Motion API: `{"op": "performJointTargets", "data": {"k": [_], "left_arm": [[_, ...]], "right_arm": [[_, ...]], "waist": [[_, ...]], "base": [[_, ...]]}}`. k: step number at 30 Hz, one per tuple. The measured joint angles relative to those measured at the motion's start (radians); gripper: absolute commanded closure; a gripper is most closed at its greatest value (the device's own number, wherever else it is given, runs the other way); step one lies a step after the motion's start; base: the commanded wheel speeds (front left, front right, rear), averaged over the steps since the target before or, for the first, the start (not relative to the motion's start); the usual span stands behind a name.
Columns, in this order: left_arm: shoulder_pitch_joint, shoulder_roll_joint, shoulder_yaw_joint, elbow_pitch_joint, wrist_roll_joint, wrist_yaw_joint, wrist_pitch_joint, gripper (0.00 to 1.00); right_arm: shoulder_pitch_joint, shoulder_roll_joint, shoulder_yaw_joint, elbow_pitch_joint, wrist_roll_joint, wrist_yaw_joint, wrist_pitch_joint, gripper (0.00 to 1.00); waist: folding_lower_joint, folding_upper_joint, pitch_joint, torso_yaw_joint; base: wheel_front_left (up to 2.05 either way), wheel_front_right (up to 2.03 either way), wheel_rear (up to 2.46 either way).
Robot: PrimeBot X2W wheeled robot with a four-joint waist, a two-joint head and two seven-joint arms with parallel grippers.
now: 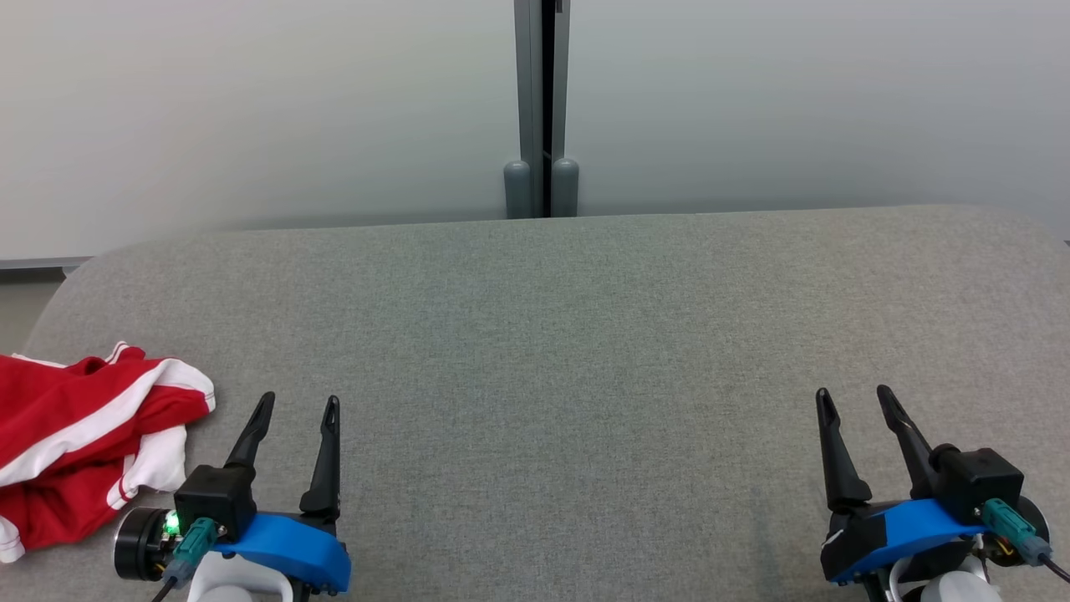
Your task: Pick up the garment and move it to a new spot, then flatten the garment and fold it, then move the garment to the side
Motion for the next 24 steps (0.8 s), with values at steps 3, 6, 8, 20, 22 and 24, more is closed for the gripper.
{"op": "performJointTargets", "data": {"k": [3,6,8,20,22,24], "left_arm": [[-0.001,-0.003,0.004,0.005,-0.007,0.000,0.000,0.00],[-0.005,-0.004,0.004,0.013,-0.009,0.000,0.000,0.00],[-0.008,-0.006,0.007,0.016,-0.009,0.000,0.000,0.00],[-0.019,-0.015,0.024,0.033,-0.015,0.000,0.000,0.00],[-0.026,-0.016,0.031,0.035,-0.016,0.000,0.000,0.00],[-0.032,-0.018,0.043,0.035,-0.016,0.000,0.000,0.00]], "right_arm": [[-0.001,0.000,-0.003,0.001,0.002,0.000,0.000,0.00],[-0.005,0.001,-0.007,0.004,0.006,0.000,0.000,0.00],[-0.006,0.001,-0.007,0.005,0.010,0.000,0.000,0.00],[-0.004,-0.001,-0.026,0.002,0.016,0.000,-0.001,0.00],[-0.001,-0.002,-0.026,-0.013,0.017,0.000,-0.001,0.00],[0.002,-0.002,-0.025,-0.026,0.016,0.000,0.001,0.00]], "waist": [[0.0000,0.0000,0.002,0.000],[0.0000,0.0000,0.004,0.001],[0.0000,0.0000,0.005,0.002],[0.0000,0.0002,-0.005,0.044],[0.0000,0.0002,-0.009,0.073],[-0.0001,0.0002,-0.013,0.109]], "base": [[0.00,0.00,0.00],[0.00,0.00,0.00],[0.00,0.00,0.00],[0.00,0.00,0.00],[0.00,0.00,0.00],[0.00,0.00,0.00]]}}
